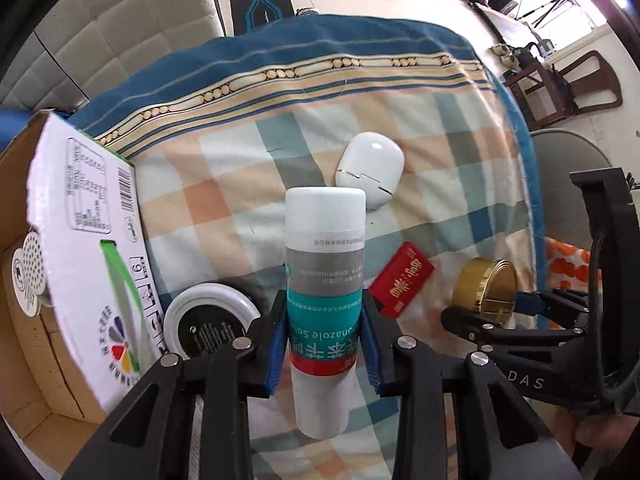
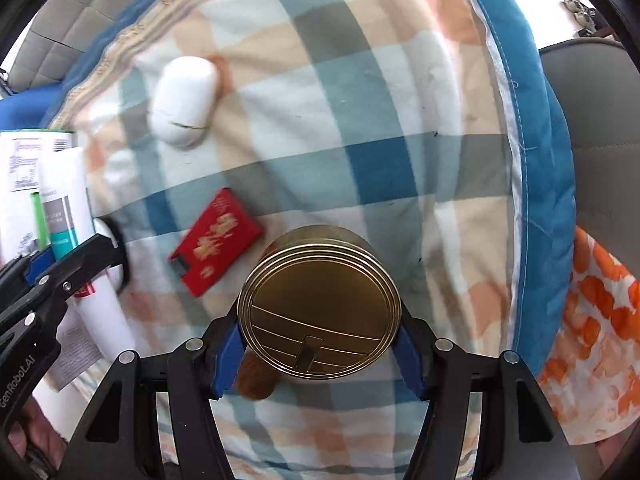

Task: Organize rigid objects
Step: 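Carry the tube and gold tin into the box and release both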

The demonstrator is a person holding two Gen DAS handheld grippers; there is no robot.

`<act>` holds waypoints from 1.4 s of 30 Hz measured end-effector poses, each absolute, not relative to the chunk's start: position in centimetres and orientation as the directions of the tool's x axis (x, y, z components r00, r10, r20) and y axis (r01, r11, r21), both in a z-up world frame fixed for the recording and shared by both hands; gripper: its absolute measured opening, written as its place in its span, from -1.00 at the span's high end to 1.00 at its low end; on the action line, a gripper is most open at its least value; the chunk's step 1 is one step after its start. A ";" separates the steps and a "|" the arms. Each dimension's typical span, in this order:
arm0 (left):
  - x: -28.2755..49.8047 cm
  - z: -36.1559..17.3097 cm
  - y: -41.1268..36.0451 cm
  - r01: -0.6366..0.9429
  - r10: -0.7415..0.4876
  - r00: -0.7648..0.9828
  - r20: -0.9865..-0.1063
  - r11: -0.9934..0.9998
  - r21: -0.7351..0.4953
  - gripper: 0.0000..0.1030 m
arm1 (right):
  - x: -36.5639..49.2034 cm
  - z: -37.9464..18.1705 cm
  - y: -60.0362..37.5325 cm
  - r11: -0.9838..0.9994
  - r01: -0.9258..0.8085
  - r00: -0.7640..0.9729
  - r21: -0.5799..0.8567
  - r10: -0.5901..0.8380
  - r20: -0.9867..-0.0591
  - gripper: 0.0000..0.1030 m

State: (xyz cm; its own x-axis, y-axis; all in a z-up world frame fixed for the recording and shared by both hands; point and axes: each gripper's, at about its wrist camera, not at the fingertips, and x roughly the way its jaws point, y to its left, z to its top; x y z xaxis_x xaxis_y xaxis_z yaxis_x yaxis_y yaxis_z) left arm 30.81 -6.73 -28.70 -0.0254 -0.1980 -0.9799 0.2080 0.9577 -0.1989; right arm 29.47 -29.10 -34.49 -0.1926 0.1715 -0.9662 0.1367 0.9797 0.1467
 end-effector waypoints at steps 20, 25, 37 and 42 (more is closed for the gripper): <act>28.3 -18.7 9.3 0.103 -0.194 0.171 -0.966 0.979 -0.178 0.42 | 28.5 -21.2 -10.2 0.981 -0.121 0.064 0.150 0.159 -0.985 -0.29; 27.7 -18.1 14.9 0.040 -0.177 0.198 -0.964 0.984 -0.173 0.42 | 28.3 -21.1 -2.7 0.976 -0.168 0.055 0.140 0.151 -0.987 -0.29; 26.8 -20.4 24.3 -0.062 -0.157 0.175 -0.972 0.984 -0.170 0.42 | 28.0 -25.3 7.4 0.966 -0.230 0.017 0.119 0.126 -0.992 -0.29; 27.4 -23.1 26.8 -0.076 -0.147 0.134 -0.980 0.985 -0.158 0.42 | 28.4 -27.6 9.5 0.970 -0.218 -0.007 0.107 0.108 -0.994 -0.29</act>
